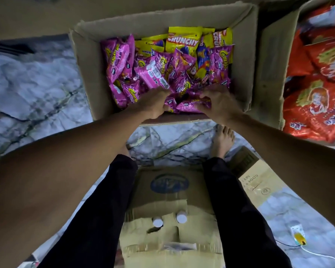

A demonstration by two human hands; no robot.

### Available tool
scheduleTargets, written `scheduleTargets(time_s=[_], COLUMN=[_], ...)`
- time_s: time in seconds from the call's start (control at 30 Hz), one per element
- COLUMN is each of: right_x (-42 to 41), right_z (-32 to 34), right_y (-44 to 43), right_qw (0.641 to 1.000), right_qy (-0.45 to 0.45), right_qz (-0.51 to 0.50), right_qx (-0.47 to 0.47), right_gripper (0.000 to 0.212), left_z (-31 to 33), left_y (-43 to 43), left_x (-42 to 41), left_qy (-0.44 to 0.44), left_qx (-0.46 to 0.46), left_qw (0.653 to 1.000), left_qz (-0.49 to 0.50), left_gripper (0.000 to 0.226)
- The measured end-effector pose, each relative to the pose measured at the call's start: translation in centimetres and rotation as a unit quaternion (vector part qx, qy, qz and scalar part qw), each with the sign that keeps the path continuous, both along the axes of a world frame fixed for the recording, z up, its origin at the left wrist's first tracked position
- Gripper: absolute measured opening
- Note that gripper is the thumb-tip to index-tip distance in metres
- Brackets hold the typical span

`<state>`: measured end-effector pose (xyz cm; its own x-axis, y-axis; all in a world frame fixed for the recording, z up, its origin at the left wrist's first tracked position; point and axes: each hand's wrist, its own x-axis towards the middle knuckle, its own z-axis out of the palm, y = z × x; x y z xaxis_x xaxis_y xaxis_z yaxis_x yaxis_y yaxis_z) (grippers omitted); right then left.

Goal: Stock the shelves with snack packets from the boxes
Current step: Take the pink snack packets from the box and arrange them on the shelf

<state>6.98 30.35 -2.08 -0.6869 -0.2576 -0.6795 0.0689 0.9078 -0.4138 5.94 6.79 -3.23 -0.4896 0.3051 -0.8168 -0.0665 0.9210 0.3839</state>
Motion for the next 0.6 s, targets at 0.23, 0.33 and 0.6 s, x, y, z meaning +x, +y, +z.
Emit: scheduleTargets(time_s=[0.23,0.33,0.6], right_x=[-0.7,-1.2,-1.8], right_z=[-0.1,0.3,2.6], right_y=[0.0,0.0,0.0], right_qw=[0.999,0.997,0.974], right_qy=[-0.013,-0.055,-0.079], right_qz=[-0.007,-0.046,-0.203], right_qx=[0.031,0.006,-0.052], right_gripper=[0.027,0.017,0.022], left_z=[0.1,0.9,4.6], left_y=[0.7,0.2,-0.2], left_x=[-0.7,-1.1,-1.4], left_qy=[0.059,0.055,0.120], left_qx=[-0.005,0.012,0.053], left_qw=[0.998,0.998,0.965], left_qz=[0.004,0.042,0.228], left_gripper=[0.041,0.041,0.027])
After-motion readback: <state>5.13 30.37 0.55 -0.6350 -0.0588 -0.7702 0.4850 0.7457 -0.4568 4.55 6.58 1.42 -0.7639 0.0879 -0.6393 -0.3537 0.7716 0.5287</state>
